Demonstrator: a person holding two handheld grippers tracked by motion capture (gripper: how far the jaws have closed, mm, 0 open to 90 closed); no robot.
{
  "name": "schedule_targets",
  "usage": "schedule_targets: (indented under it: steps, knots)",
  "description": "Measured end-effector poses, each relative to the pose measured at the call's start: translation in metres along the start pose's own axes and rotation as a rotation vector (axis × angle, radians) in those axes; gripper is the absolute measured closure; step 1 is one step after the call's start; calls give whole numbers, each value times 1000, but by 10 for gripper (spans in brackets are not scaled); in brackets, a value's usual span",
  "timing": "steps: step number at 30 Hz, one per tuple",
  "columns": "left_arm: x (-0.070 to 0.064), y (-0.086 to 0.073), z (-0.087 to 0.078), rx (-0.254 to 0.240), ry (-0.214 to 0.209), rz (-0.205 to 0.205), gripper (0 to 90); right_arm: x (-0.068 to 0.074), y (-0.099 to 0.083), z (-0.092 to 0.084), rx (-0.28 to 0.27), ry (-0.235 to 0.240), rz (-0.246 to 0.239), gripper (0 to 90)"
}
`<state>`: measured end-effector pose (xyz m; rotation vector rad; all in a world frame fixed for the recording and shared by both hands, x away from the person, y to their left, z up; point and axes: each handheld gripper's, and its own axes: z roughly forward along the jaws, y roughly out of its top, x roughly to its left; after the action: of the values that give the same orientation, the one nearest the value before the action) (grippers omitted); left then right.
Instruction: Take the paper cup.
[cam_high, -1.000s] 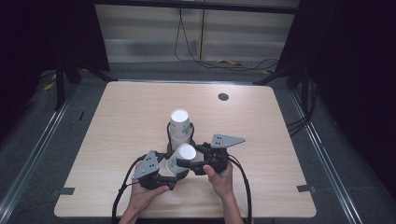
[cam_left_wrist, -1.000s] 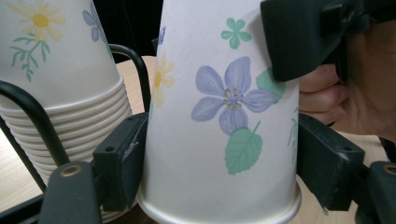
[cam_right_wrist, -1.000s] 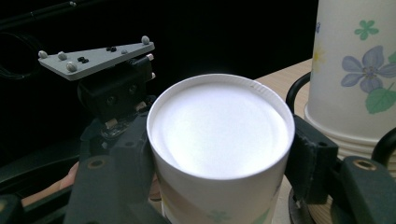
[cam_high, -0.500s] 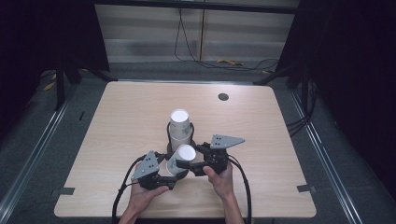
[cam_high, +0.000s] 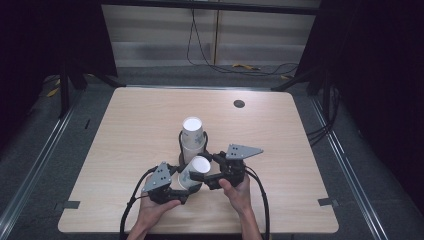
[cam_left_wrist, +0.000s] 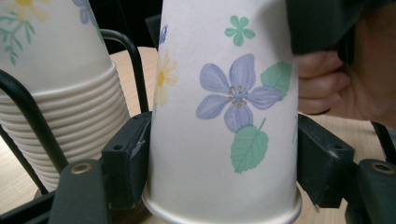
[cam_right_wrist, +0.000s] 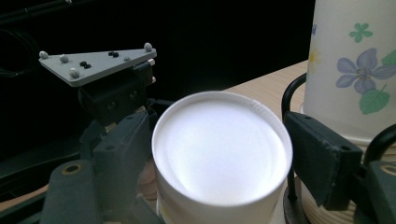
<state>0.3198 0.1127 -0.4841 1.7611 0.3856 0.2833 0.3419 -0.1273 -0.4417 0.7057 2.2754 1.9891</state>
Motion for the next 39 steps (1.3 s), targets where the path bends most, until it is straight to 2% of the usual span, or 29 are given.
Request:
schedule_targets:
  steps: [5,10,13,20,27,30,39]
  knots:
    - [2,0,-1,19,-10,-5,288,0,-1,-2,12,-26,-5,239]
    - [6,2,-8,40,2,-4,289,-1,0,-7,6,-33,-5,241]
    - [9,2,-10,36,1,-14,290,-1,0,-10,-5,-48,0,240]
    - [13,5,-15,59,1,-4,293,-3,2,-17,-27,-66,2,239]
    - [14,7,-15,83,-5,3,293,-3,1,-26,-16,-68,-3,247]
    - [15,7,-15,95,0,-1,293,-3,1,-30,-35,-59,-2,255]
    - [16,11,-14,142,-18,14,298,-3,-1,-36,51,-58,-22,260]
